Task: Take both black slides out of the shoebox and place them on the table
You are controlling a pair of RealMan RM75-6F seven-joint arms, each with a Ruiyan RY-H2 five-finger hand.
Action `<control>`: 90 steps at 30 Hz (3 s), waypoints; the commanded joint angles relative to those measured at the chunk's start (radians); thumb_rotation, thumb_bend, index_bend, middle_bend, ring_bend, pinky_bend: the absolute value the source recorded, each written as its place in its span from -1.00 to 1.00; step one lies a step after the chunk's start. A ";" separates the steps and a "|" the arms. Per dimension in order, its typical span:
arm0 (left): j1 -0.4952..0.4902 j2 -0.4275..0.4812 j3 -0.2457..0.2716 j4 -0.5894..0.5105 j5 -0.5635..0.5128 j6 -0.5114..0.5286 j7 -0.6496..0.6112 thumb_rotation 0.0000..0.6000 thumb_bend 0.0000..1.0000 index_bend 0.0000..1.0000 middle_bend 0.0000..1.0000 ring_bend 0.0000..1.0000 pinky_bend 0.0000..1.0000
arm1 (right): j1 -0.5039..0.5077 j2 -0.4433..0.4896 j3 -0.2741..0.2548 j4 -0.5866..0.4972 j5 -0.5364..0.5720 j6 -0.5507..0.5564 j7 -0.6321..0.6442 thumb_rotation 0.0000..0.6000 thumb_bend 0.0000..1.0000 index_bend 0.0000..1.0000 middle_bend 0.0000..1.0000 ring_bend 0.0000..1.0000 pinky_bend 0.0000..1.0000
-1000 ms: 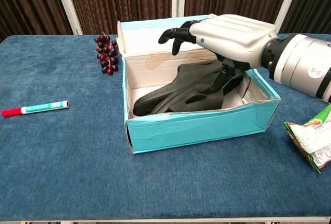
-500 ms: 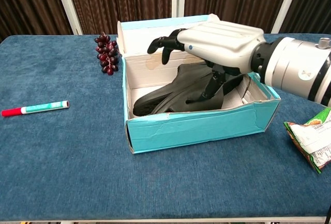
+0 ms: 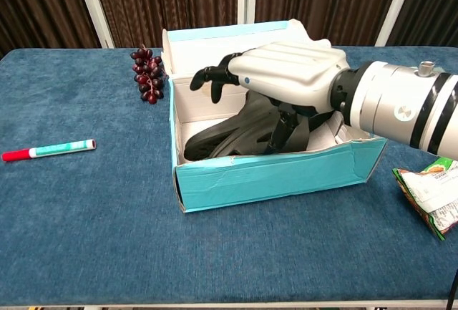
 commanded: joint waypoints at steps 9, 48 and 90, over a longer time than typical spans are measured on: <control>0.002 -0.001 -0.001 0.006 -0.003 0.001 -0.006 1.00 -0.62 -0.82 -0.78 -0.94 -0.43 | 0.024 -0.025 -0.009 0.019 0.030 -0.006 -0.006 1.00 -0.78 -0.55 -0.40 -0.71 -0.65; 0.008 -0.009 0.000 0.042 -0.015 -0.005 -0.042 1.00 -0.62 -0.82 -0.78 -0.94 -0.43 | 0.051 -0.098 -0.032 0.096 0.033 0.049 0.006 1.00 -0.39 0.50 0.31 0.05 0.06; 0.001 -0.006 0.000 0.025 -0.010 -0.011 -0.028 1.00 -0.62 -0.82 -0.78 -0.94 -0.43 | -0.015 -0.091 0.053 0.112 -0.169 0.271 0.240 1.00 -0.20 0.97 0.65 0.38 0.42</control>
